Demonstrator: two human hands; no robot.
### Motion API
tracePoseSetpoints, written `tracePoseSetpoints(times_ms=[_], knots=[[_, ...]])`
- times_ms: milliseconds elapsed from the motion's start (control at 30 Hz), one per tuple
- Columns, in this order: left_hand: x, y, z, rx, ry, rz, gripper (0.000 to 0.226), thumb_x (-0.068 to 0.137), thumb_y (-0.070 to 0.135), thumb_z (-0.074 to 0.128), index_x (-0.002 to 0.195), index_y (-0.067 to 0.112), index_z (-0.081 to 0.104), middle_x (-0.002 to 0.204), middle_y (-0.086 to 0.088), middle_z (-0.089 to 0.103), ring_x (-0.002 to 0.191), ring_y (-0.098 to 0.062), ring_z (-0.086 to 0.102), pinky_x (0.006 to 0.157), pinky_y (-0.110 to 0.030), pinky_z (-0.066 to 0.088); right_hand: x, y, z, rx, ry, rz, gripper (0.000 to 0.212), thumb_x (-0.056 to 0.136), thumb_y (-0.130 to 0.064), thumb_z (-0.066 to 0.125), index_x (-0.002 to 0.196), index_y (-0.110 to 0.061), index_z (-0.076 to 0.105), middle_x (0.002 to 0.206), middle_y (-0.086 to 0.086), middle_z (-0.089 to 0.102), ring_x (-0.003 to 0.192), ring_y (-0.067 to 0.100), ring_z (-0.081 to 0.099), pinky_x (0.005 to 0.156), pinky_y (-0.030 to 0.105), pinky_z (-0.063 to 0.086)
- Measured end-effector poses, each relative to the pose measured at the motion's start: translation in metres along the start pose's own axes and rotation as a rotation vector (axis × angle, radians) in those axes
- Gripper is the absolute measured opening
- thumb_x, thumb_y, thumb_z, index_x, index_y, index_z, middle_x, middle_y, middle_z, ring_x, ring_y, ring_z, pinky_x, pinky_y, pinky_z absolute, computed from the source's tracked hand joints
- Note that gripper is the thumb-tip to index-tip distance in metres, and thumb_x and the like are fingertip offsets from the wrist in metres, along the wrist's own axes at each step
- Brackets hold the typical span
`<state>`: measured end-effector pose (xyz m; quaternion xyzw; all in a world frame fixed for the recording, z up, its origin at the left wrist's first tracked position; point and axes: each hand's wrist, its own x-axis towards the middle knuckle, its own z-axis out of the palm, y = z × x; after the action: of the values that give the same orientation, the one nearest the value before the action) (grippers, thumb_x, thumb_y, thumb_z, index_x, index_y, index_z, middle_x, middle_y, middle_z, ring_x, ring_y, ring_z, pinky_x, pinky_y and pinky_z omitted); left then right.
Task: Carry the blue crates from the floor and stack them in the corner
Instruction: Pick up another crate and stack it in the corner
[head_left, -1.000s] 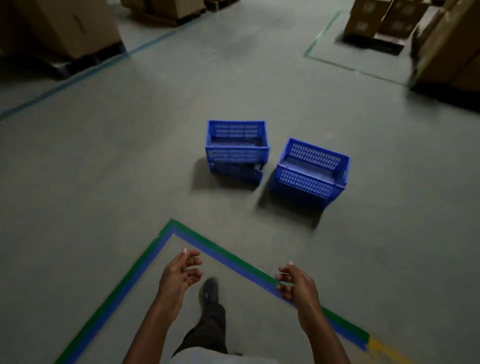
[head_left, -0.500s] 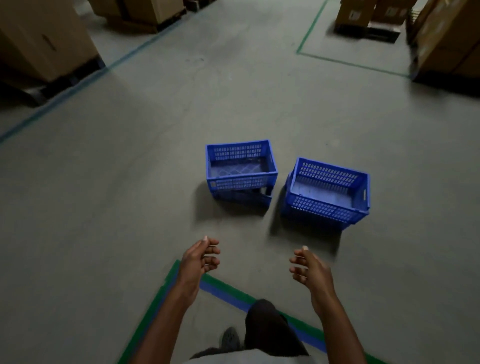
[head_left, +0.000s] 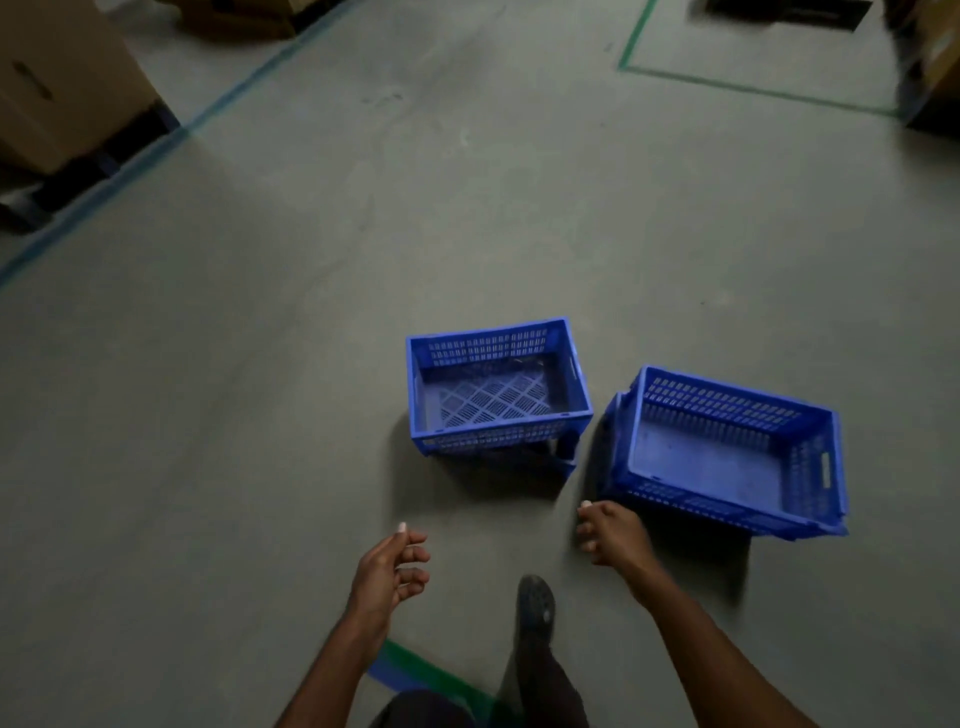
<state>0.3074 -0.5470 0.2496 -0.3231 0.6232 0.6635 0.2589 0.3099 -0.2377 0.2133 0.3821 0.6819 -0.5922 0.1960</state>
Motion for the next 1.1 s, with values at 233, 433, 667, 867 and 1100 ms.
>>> tracePoseSetpoints(times_ms=[233,433,667,867,1100], knots=[[0.230,0.001,0.014,0.273,-0.040,-0.045,0.029,0.104,0.028,0.051,0.102,0.004,0.067,0.079,-0.007,0.059,0.053,-0.014,0.051,0.050,-0.022,0.041,0.226,-0.010,0.036,-0.404,-0.010,-0.042,0.023,0.096,-0.038,0.060,0.091,-0.018,0.069,0.085,0.006,0.070,0.079,0.025,0.066,0.075,0.038,0.053],[0.456,-0.001,0.009,0.476,0.135,0.245,0.028,0.103,0.026,0.054,0.085,0.011,0.070,0.078,-0.009,0.068,0.057,-0.017,0.055,0.054,-0.024,0.044,0.422,-0.019,0.060,-0.567,0.175,-0.242,0.015,0.097,-0.028,0.060,0.094,-0.016,0.066,0.101,0.015,0.071,0.100,0.033,0.065,0.080,0.033,0.044],[0.621,0.014,0.008,0.707,0.511,0.504,0.036,0.098,0.036,0.058,0.115,0.005,0.063,0.115,-0.019,0.063,0.113,-0.038,0.055,0.099,-0.043,0.039,0.568,-0.039,0.063,-0.755,0.505,-0.454,0.064,0.093,-0.031,0.061,0.145,-0.002,0.039,0.148,0.027,0.037,0.135,0.045,0.037,0.109,0.053,0.032],[0.676,0.033,0.011,0.587,0.395,0.466,0.054,0.098,0.060,0.046,0.087,0.010,0.063,0.086,-0.011,0.069,0.079,-0.031,0.064,0.071,-0.038,0.045,0.626,-0.056,0.063,-0.590,0.606,-0.319,0.054,0.100,-0.050,0.040,0.123,-0.002,0.054,0.124,0.029,0.059,0.111,0.047,0.058,0.089,0.048,0.046],[0.680,0.043,0.015,0.192,0.128,0.264,0.049,0.095,0.063,0.050,0.094,0.014,0.054,0.071,-0.002,0.052,0.044,-0.015,0.043,0.045,-0.028,0.040,0.642,-0.069,0.040,-0.020,0.230,-0.133,0.054,0.097,-0.060,0.043,0.089,-0.008,0.059,0.071,0.012,0.057,0.052,0.026,0.045,0.051,0.033,0.041]])
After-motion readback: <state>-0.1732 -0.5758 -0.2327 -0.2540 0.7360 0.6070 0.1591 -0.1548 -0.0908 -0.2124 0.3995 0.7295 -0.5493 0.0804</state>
